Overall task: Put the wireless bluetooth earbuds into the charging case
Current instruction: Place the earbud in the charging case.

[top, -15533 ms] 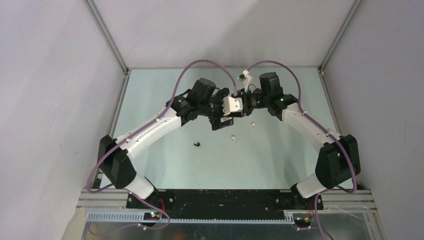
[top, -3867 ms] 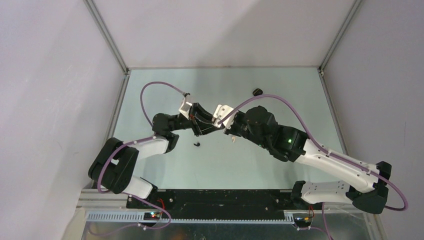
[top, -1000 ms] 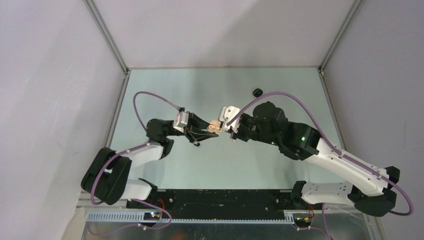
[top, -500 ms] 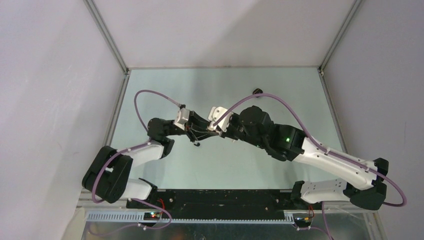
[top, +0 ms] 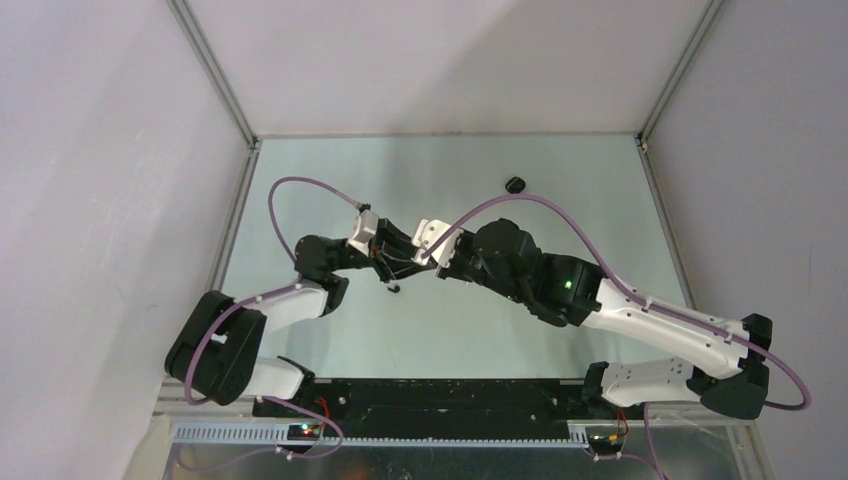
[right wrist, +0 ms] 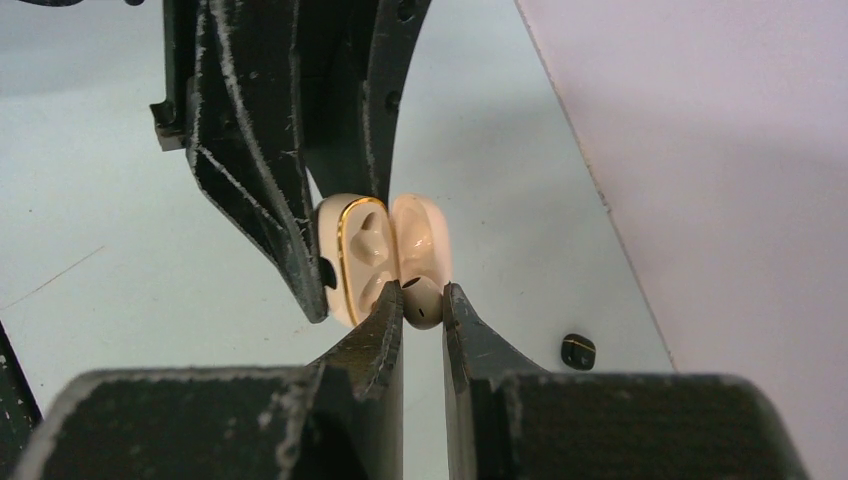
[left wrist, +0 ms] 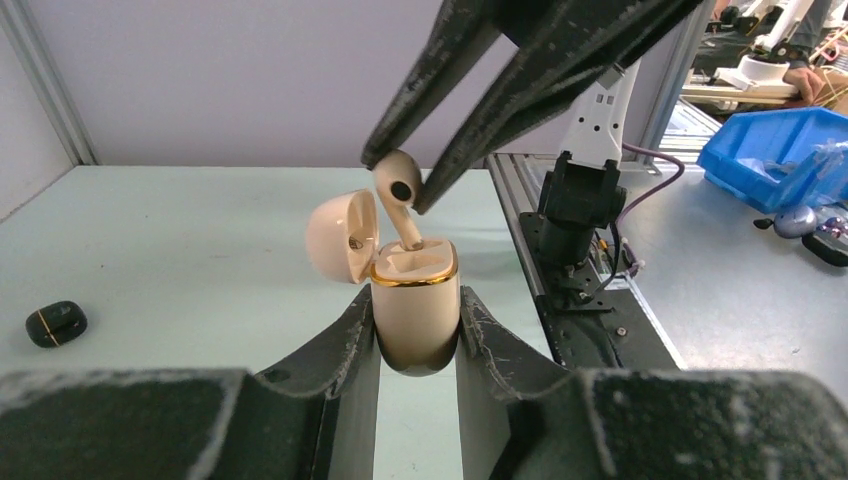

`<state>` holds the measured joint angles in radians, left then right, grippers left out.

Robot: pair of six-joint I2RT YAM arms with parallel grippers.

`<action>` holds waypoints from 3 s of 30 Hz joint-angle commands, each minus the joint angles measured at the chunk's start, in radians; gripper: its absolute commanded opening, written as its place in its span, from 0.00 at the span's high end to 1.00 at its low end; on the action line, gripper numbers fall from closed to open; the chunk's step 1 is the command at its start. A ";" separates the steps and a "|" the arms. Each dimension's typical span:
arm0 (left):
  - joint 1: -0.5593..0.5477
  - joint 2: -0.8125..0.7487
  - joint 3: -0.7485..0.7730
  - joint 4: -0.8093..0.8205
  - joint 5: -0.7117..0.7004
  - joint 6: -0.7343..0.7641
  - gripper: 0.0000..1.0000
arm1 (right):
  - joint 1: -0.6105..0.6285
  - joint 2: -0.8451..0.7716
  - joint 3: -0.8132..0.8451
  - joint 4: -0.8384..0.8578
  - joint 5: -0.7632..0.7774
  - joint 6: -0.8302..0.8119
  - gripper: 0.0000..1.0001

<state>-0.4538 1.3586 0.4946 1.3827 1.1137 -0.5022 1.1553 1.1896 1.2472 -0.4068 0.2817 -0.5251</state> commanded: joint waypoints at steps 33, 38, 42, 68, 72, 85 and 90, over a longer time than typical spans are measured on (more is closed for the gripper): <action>0.040 0.031 0.050 0.130 -0.063 -0.124 1.00 | 0.046 0.009 -0.060 0.090 0.047 -0.053 0.92; 0.050 0.036 0.054 0.131 -0.078 -0.143 1.00 | 0.048 0.004 -0.059 0.078 0.027 -0.037 0.92; 0.053 0.041 0.056 0.140 -0.081 -0.157 1.00 | 0.047 0.008 -0.059 0.084 0.028 -0.027 0.90; 0.071 0.052 0.066 0.139 -0.101 -0.204 1.00 | 0.080 0.058 -0.059 0.172 0.146 -0.003 0.75; 0.071 0.053 0.064 0.138 -0.096 -0.196 1.00 | 0.079 0.044 -0.041 0.142 0.123 0.001 0.61; 0.071 0.035 0.059 0.140 -0.057 -0.163 1.00 | -0.040 -0.025 0.066 -0.017 -0.073 0.117 0.31; 0.071 0.025 0.056 0.145 -0.019 -0.140 1.00 | -0.170 -0.107 0.104 -0.075 -0.311 0.184 0.25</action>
<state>-0.3897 1.4181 0.5152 1.4574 1.0599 -0.6880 1.0691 1.1801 1.2770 -0.4423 0.1783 -0.4194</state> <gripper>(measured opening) 0.317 0.743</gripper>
